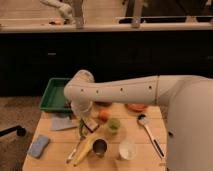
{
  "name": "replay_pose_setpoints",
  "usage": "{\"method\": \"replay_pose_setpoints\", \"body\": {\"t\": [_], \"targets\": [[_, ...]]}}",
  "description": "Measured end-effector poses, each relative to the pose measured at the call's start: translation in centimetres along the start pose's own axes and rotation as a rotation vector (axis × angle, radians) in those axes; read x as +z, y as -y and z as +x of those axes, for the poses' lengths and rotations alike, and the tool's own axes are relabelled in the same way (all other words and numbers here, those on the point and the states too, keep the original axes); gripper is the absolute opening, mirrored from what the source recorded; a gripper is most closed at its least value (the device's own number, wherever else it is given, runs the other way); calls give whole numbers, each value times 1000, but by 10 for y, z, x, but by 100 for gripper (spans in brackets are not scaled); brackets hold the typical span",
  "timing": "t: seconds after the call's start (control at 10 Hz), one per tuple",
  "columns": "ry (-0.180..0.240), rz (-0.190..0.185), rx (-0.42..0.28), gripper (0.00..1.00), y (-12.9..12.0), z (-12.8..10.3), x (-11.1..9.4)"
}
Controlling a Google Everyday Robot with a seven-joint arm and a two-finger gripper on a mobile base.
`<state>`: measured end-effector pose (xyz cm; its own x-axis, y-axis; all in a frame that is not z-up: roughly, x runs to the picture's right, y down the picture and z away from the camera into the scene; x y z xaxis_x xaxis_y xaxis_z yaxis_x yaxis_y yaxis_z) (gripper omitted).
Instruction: Place pepper in paper cup
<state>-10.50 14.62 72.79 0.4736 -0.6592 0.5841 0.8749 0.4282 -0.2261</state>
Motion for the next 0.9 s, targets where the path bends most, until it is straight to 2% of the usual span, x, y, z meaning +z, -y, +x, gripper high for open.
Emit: {"method": "replay_pose_setpoints", "body": {"t": [0.2,0.5,0.6,0.9], "targets": [[1,11,66,0,-20,16,-2],[25,26,186,0,-59,40,5],[32,26,207,0,-67,44,8],[40,22,212,0,-68,45,12]]}}
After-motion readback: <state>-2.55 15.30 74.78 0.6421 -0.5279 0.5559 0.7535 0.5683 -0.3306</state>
